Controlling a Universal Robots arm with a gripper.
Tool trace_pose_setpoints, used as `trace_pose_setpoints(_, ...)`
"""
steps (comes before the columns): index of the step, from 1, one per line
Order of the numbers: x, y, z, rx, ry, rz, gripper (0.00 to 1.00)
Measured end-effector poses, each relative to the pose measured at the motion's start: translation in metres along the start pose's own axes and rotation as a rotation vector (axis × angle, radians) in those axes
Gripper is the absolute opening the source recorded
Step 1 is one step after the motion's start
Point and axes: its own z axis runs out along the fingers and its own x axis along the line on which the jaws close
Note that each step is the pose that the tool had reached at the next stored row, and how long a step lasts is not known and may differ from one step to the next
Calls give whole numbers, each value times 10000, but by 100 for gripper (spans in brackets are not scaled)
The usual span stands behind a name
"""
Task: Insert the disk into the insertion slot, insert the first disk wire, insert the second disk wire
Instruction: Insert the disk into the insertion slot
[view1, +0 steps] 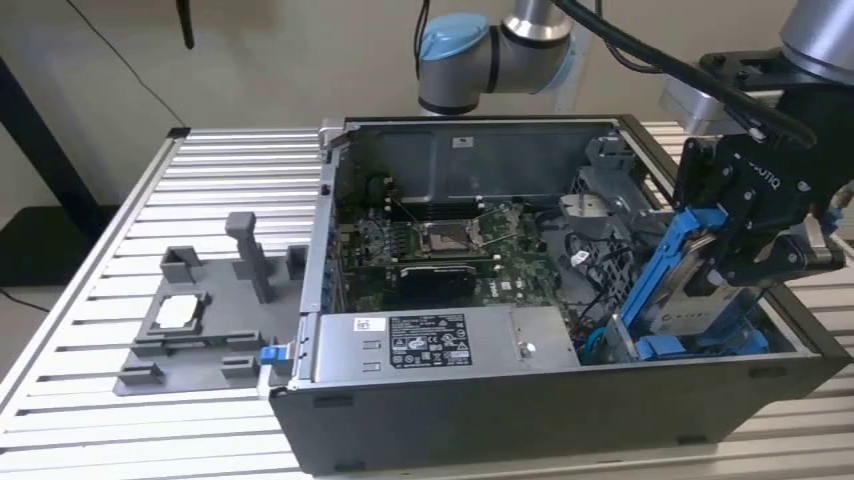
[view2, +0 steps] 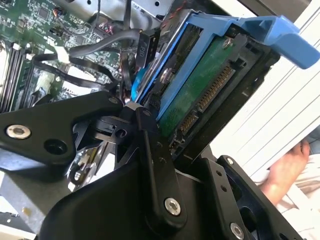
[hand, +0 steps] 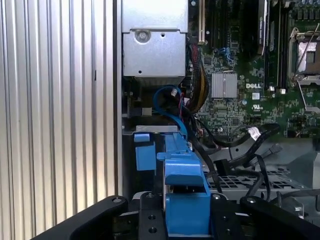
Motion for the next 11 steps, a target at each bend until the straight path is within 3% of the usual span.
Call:
trace_pose_setpoints(4, 2, -1, 58, 23, -1, -1, 32)
trace_pose_setpoints(11, 2, -1, 58, 23, 3, -1, 34)
